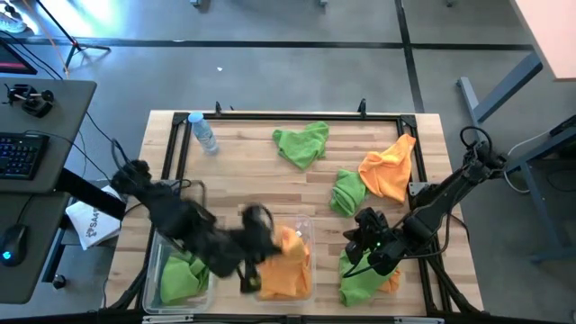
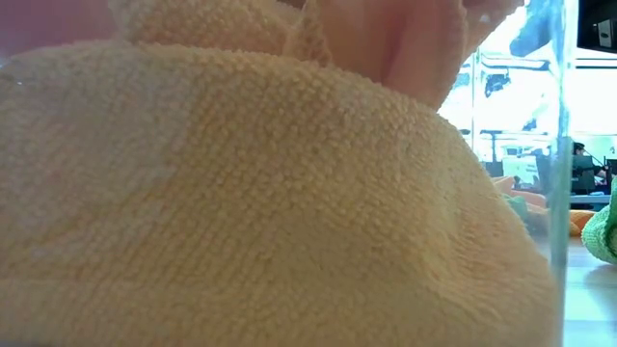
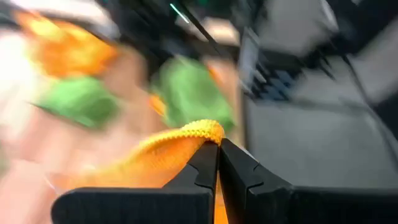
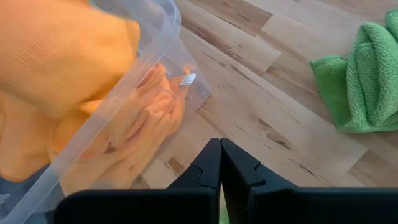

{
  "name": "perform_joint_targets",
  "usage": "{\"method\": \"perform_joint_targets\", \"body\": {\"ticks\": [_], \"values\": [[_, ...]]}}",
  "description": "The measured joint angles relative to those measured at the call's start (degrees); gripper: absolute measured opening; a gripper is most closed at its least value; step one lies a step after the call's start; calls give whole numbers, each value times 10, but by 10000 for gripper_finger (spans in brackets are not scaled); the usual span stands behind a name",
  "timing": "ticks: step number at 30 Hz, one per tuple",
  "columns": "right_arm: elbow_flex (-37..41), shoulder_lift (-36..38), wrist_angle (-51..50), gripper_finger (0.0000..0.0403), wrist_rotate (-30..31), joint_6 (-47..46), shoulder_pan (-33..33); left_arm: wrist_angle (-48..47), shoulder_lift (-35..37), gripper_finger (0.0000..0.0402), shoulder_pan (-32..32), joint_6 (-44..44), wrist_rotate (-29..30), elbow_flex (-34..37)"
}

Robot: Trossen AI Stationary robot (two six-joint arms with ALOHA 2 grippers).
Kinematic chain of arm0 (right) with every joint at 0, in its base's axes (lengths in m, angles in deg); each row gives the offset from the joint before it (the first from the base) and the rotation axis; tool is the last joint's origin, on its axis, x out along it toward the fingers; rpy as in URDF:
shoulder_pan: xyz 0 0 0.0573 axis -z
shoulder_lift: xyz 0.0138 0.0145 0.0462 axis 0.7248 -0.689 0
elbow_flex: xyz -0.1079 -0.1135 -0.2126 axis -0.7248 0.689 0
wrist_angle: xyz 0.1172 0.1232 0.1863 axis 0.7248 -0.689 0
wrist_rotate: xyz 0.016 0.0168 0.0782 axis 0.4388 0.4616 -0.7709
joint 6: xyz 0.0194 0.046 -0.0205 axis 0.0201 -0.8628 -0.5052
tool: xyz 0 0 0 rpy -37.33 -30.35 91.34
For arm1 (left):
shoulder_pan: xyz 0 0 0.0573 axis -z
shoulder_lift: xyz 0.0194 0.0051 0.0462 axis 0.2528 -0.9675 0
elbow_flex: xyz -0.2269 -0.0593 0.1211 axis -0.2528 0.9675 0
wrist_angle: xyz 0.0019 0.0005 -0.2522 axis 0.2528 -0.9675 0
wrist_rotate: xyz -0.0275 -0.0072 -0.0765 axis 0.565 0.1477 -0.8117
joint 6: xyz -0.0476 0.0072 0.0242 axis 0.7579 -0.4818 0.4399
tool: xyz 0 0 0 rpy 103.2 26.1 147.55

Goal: Sort microfiber towel by color & place in baskets
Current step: Put the orange towel into the right transparent bin

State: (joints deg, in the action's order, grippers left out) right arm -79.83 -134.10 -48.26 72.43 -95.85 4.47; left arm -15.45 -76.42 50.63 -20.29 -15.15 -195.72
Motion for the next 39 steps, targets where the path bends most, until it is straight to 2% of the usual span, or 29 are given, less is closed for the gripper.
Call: {"method": "perform_joint_targets", "body": {"ticks": [3,6,8,12,14,20,27,32,39], "values": [[0,0,5,0,0,0,0,0,-31,0,15,13,-74,0],[0,0,11,0,0,0,0,-4,-48,0,29,13,-104,0],[0,0,15,0,0,0,0,-24,-57,0,35,14,-95,0],[0,0,18,0,5,0,0,-87,-80,0,28,43,-33,0],[0,0,18,0,7,0,0,-101,-95,0,16,46,-27,0],[0,0,19,0,13,0,0,-102,-150,0,-22,16,-96,0],[0,0,31,0,13,2,-1,-104,-211,0,-31,-21,-104,1],[0,0,43,0,13,2,-1,-70,-224,0,-33,-11,-107,50],[0,0,51,0,13,2,-1,59,-216,0,-46,26,-194,131]]}}
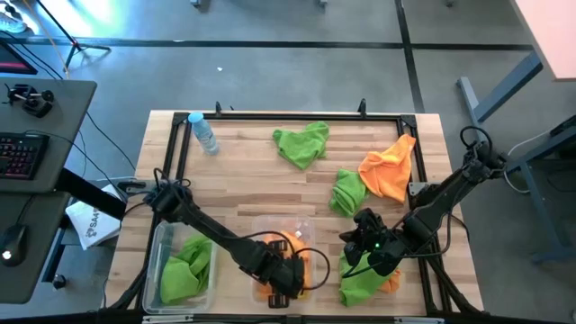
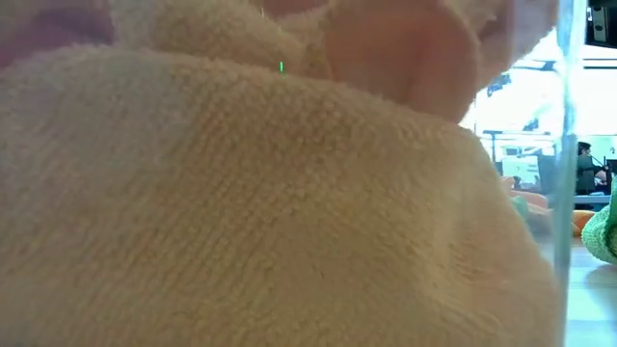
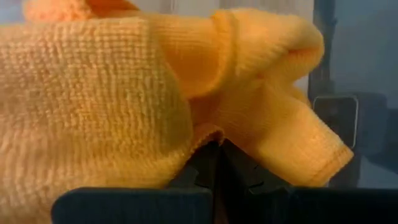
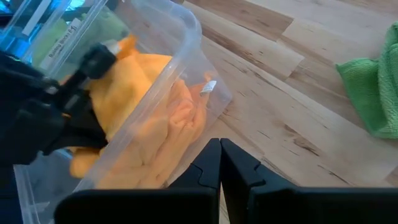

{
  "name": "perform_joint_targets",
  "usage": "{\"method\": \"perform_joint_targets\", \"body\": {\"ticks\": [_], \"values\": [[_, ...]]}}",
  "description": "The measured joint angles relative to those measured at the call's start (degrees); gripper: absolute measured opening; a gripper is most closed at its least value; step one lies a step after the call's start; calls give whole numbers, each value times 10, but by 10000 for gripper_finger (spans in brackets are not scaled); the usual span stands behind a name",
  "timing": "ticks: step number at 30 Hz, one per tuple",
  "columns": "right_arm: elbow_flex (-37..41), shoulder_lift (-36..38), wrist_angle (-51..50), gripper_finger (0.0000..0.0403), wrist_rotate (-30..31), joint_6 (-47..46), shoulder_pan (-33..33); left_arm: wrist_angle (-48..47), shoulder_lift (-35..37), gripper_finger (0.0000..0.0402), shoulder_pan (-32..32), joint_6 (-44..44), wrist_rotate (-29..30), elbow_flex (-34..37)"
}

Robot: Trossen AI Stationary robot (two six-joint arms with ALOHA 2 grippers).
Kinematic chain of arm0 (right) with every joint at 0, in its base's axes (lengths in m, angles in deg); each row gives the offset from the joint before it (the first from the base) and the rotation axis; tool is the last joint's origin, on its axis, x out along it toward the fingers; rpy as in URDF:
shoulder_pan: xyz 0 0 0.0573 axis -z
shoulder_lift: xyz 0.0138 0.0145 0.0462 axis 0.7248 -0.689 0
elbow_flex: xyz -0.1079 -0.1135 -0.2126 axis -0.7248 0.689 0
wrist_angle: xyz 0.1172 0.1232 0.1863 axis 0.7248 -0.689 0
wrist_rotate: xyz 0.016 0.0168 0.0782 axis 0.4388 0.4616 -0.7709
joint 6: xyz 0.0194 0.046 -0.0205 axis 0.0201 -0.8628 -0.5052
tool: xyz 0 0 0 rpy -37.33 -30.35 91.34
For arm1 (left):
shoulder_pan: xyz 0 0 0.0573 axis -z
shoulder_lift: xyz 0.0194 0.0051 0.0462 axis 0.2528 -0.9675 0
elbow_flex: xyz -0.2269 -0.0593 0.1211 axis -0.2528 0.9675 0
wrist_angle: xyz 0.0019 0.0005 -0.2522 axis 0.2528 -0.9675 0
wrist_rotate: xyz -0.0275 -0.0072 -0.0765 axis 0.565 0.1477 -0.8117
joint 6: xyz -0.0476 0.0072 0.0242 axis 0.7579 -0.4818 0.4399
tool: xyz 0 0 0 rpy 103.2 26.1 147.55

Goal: Sort microfiber towel by color & place in baskets
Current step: Put the orange towel into the right transparent bin

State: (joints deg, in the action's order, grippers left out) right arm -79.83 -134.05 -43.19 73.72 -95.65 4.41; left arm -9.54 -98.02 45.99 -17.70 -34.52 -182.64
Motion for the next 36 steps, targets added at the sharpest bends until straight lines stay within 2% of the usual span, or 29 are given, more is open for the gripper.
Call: {"method": "perform_joint_targets", "body": {"ticks": [7,15,25,36], "values": [[0,0,5,0,0,0,0,13,-4,0,-15,6,12,29],[0,0,4,0,0,9,0,10,1,0,-21,5,18,28],[0,0,5,0,0,8,0,9,-28,0,-22,1,12,27],[0,0,5,0,0,11,0,8,-27,1,-7,-33,18,27]]}}
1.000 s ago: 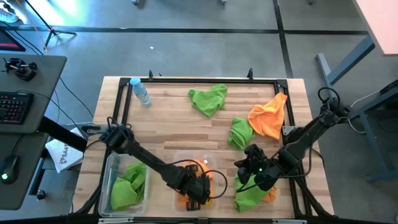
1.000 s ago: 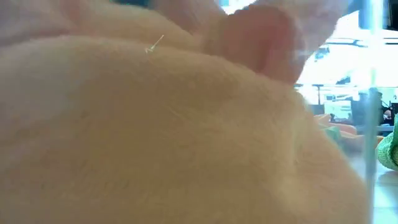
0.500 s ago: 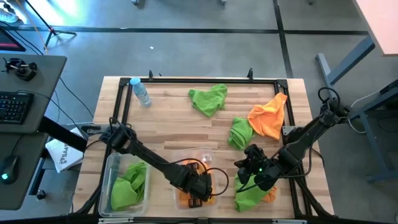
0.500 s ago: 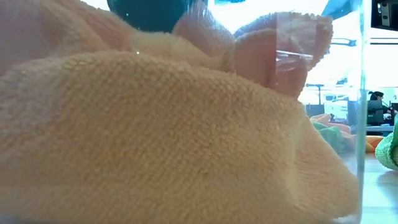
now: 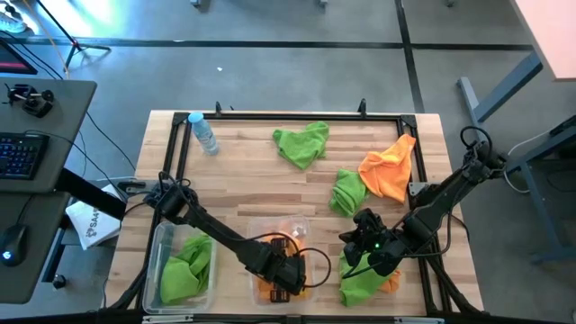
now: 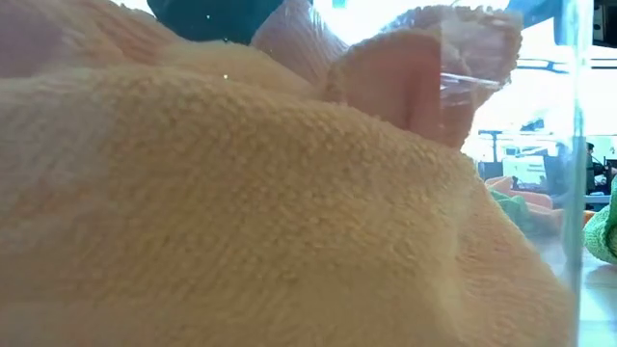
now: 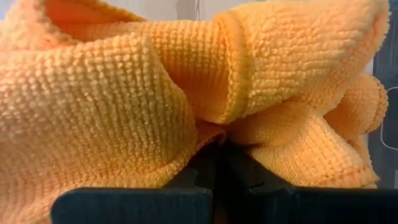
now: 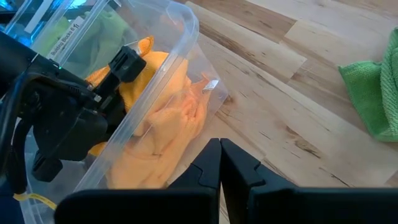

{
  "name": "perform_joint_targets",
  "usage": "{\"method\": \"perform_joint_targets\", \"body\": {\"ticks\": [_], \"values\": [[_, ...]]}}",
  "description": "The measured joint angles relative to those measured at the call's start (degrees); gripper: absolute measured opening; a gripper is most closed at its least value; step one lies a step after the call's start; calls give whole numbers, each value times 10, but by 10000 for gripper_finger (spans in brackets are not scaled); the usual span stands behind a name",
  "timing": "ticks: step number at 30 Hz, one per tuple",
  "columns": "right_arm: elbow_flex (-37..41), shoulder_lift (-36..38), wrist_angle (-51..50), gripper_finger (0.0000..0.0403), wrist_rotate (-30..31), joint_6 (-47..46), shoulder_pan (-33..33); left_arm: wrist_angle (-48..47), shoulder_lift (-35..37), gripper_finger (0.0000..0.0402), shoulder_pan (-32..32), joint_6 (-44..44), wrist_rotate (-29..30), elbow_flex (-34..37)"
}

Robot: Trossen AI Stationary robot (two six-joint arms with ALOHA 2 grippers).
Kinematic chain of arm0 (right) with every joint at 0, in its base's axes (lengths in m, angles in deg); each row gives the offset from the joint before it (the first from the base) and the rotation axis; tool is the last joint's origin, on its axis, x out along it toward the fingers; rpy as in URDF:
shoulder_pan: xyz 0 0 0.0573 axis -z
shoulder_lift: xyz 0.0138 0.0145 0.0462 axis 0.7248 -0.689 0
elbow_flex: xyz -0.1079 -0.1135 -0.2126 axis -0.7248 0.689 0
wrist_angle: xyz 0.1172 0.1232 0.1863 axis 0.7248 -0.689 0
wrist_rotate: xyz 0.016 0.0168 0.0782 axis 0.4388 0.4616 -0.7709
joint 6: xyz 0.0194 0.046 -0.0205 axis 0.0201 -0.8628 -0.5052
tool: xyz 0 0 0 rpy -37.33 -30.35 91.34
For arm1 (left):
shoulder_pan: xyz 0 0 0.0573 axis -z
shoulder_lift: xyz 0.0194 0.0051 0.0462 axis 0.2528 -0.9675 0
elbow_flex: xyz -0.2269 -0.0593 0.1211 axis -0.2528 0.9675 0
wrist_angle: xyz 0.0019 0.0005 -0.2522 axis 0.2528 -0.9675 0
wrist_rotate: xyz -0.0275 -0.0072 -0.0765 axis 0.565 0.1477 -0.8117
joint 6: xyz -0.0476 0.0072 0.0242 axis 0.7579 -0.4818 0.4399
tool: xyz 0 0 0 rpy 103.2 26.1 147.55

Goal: Sort microfiber towel by color & place in baskets
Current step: Put the orange towel into the right transparent bin

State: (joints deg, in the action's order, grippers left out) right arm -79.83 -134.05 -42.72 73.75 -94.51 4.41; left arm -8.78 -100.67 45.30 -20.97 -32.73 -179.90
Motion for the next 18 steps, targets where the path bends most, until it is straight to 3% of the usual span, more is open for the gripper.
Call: {"method": "perform_joint_targets", "body": {"ticks": [6,18], "values": [[0,0,0,0,0,6,0,0,0,7,-8,16,-6,0],[0,0,0,0,-8,40,0,-9,2,74,-22,18,-4,-26]]}}
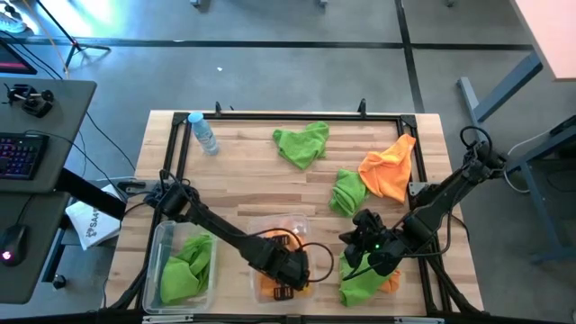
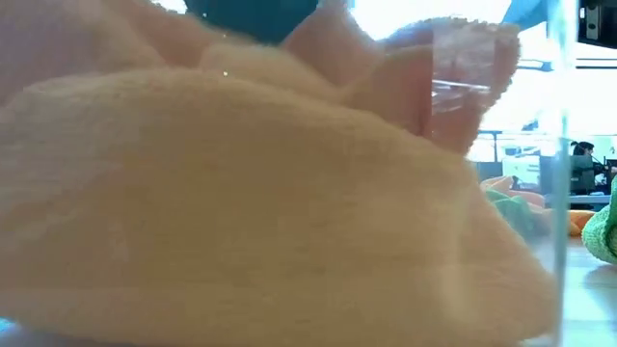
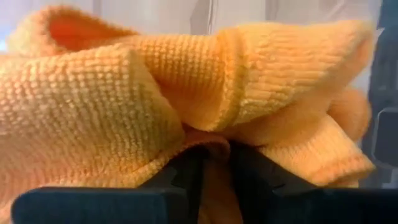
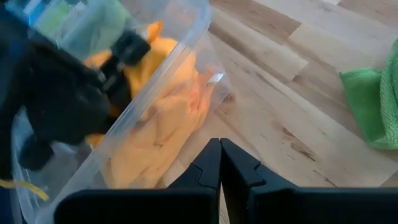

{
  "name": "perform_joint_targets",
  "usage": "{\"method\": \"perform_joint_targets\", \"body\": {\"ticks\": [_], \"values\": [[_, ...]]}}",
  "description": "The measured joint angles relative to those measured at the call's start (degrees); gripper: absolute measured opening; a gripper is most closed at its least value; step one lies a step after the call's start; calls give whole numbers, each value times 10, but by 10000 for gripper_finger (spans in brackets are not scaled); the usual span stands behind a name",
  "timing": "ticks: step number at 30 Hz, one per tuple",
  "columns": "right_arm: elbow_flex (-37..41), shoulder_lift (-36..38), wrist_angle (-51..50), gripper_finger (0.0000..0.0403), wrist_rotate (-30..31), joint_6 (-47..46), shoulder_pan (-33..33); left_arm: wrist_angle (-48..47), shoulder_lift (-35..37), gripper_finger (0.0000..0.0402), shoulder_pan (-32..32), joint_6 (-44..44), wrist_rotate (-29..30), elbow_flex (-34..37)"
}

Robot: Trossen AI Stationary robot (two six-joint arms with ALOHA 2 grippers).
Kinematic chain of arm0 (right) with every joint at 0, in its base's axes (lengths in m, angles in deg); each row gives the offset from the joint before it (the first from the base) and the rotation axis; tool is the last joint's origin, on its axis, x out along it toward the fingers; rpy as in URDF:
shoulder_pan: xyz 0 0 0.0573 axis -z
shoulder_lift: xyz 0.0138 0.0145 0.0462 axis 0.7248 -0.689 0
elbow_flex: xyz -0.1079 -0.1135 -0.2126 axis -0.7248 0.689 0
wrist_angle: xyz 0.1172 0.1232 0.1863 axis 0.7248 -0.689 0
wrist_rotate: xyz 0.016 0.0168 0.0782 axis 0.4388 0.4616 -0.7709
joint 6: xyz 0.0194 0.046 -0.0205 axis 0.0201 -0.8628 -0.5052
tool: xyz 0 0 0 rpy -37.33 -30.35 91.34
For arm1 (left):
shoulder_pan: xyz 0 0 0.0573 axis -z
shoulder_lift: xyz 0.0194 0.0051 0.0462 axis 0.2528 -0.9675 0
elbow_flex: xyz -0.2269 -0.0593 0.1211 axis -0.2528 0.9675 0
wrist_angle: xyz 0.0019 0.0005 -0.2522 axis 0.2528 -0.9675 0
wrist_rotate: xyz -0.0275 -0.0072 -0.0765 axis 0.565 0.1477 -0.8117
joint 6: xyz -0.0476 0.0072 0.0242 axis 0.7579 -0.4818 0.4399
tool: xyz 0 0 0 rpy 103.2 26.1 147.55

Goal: Sort microfiber towel by color & place in baskets
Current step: Put the orange towel into the right transparent bin

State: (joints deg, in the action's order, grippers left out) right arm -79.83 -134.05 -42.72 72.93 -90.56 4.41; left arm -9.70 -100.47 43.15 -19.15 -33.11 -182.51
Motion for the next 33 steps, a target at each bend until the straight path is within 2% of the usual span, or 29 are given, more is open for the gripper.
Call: {"method": "perform_joint_targets", "body": {"ticks": [9,19,24,28,33], "values": [[0,0,0,0,-67,45,0,4,47,76,-1,5,17,-19],[0,0,-7,0,-81,66,-1,-15,74,76,-6,5,12,-19],[0,0,-17,0,-104,66,-8,-57,111,76,-16,5,6,-19],[0,0,-14,1,-116,65,-11,-56,142,76,-21,5,10,-19],[0,0,-14,31,-119,70,-11,-67,162,76,-23,-4,11,-20]]}}
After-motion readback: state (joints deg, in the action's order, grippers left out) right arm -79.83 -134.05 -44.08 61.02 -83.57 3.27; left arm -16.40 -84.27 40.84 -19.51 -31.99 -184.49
